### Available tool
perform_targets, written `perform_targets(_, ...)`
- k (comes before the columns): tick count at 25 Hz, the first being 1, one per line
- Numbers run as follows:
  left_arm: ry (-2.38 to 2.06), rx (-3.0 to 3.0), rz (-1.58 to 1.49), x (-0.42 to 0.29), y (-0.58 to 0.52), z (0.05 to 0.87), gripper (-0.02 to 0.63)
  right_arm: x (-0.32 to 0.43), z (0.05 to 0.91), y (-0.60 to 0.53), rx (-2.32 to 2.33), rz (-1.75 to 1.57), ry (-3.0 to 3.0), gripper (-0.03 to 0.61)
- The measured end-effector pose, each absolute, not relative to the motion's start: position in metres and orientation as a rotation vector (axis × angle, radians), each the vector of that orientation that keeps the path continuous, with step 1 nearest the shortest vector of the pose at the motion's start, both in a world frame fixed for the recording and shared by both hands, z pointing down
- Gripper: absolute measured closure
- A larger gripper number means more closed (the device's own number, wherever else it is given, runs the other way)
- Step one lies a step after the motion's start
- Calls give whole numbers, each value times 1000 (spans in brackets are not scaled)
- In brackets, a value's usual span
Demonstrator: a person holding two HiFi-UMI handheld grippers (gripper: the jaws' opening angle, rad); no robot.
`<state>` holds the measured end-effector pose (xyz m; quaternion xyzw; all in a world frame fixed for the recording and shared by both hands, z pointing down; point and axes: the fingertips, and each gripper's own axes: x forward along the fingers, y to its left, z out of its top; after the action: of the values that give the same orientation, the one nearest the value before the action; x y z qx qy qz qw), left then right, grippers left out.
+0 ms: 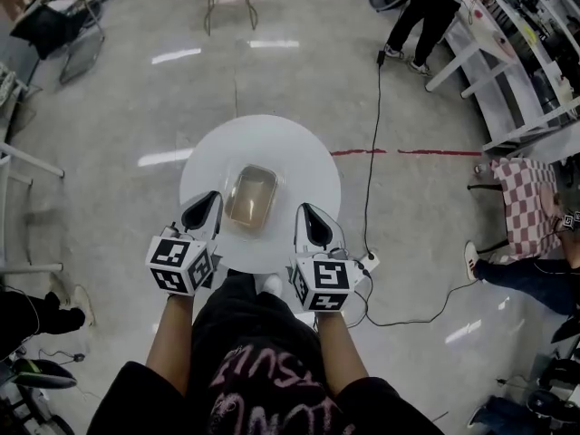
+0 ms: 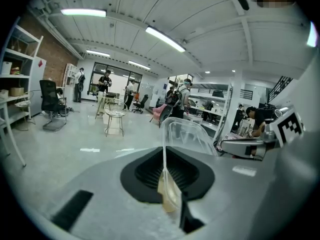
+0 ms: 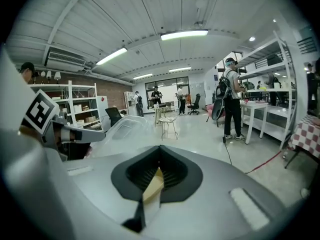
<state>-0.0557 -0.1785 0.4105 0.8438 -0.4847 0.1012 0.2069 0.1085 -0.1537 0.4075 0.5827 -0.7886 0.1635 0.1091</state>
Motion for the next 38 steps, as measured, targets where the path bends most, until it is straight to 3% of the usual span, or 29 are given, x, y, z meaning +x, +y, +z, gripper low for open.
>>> perform_targets(23,-1478,2513,106,-73,-136,316,598,102,318,-117,1751,216,-2469,574)
perform_targets(38,-1512,2525,86,-66,-127,308,598,113,311,-110,1751,184,-2486,574)
